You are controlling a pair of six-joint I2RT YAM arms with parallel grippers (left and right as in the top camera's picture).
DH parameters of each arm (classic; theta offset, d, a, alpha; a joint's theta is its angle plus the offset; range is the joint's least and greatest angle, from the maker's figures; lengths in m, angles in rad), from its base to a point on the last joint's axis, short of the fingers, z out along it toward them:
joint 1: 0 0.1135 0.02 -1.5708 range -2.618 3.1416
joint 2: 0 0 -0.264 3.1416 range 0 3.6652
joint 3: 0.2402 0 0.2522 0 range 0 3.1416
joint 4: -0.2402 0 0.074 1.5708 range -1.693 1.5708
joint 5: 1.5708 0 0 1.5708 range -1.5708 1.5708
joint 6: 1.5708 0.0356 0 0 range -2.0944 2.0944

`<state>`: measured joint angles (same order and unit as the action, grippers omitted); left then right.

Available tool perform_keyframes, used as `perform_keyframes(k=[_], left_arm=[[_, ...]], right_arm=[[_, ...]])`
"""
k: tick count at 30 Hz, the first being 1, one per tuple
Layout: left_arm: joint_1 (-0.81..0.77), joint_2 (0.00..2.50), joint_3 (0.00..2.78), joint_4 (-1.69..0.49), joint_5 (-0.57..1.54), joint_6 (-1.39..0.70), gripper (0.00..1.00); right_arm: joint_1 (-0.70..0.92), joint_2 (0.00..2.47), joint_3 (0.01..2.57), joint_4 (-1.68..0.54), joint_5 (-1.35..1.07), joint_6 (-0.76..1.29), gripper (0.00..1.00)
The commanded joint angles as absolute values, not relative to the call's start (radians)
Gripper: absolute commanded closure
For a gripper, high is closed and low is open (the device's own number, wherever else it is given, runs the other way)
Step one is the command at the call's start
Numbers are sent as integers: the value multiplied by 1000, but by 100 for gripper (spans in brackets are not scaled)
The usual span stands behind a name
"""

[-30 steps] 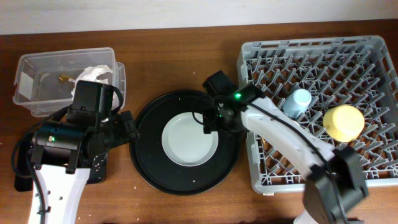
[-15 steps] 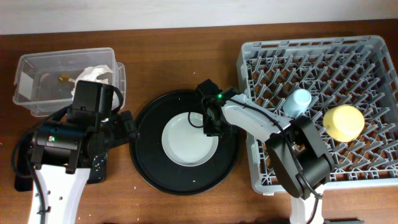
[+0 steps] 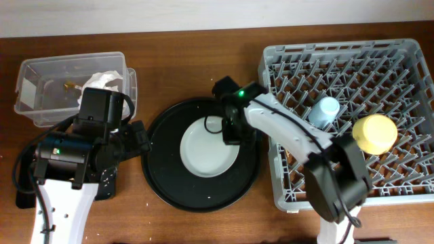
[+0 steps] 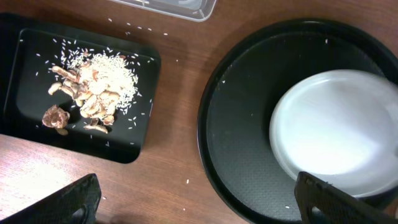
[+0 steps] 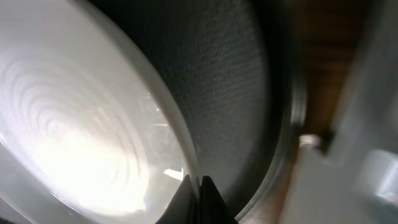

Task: Sort waste into correct bins and load items into the dishwasher rack
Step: 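Grasp the white plate rim with the right gripper and lift it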

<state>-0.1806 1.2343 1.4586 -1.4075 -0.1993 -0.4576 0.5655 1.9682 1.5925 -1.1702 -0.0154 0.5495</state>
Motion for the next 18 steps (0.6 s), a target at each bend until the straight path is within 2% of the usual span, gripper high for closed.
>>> perform_keyframes(k=[1,4,9,15,18], left_arm=[[-174,1228,1465,-1408,-214,-459,1],[-174,1228,1465,-1408,-214,-459,1],[-174,1228,1465,-1408,-214,-459,1],[-174,1228,1465,-1408,-214,-459,1],[-174,1228,1465,-1408,-214,-459,1]], right_arm=[[540,1843,1756,-1300,192,555,96],[446,1796,1895,-1432,358,555,96],[289,1789,1906,-1445,507,561,96],[268,1799,1893,-1378,746,648,96],[268,1840,1887,-1341,777,648,96]])
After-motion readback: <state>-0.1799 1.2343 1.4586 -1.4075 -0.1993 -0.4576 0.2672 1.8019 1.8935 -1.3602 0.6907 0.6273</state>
